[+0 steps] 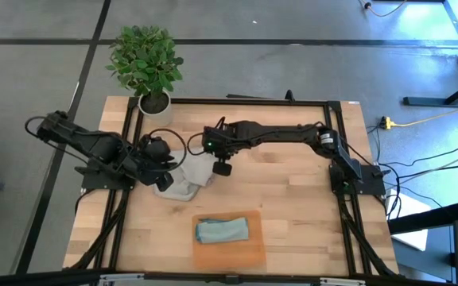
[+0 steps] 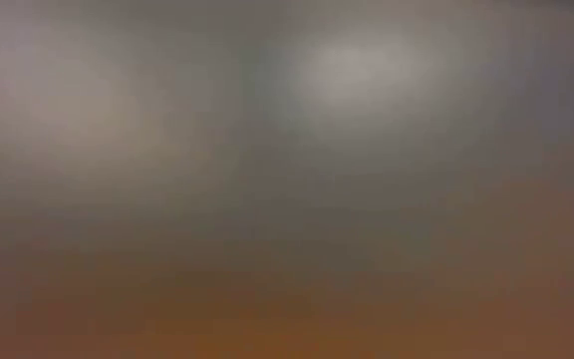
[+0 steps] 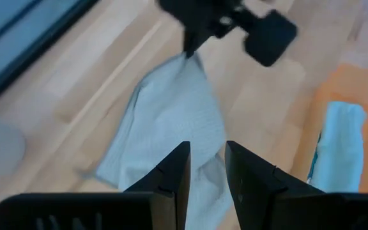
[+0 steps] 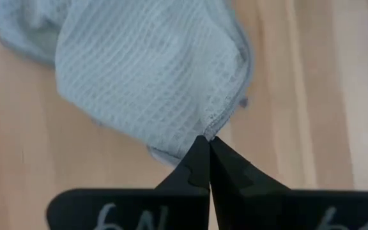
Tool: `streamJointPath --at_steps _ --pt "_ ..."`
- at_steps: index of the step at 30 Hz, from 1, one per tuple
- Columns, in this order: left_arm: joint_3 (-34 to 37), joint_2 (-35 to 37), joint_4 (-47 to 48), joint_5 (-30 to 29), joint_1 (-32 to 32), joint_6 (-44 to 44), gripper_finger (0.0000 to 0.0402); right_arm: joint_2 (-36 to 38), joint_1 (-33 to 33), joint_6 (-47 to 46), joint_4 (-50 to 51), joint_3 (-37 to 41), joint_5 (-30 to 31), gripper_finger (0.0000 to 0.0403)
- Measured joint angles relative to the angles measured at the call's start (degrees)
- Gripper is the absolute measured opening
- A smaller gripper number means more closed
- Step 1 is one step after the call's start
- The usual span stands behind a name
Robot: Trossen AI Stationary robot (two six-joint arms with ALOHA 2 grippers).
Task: Roll microfiber towels into tight, uniform cylinder then place into a basket
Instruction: Fold the gray towel
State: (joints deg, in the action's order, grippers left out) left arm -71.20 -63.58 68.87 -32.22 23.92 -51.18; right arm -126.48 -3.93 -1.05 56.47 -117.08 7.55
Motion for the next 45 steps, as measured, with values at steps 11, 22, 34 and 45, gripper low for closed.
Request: streamJointPath --at_steps 11,22,34,45 --pt "11.29 -0.05 0.13 7.1 -16.76 -18.34 0.0089 0.0 1.6 0.3 4.71 0.0 -0.08 0.0" --pt "24.24 -0.28 -10.61 17.06 -37.04 -16.02 0.0089 0.0 1.6 1.57 4.77 0.0 -1.58 0.0" --pt "38.2 -2.82 -32.95 18.48 -48.34 -9.29 0.0089 0.0 1.6 1.67 4.6 0.02 -1.71 0.0" --pt "40.53 -11.5 -42.01 18.47 -50.16 -6.65 0.0089 0.0 1.58 1.36 4.3 0.02 -1.77 0.0"
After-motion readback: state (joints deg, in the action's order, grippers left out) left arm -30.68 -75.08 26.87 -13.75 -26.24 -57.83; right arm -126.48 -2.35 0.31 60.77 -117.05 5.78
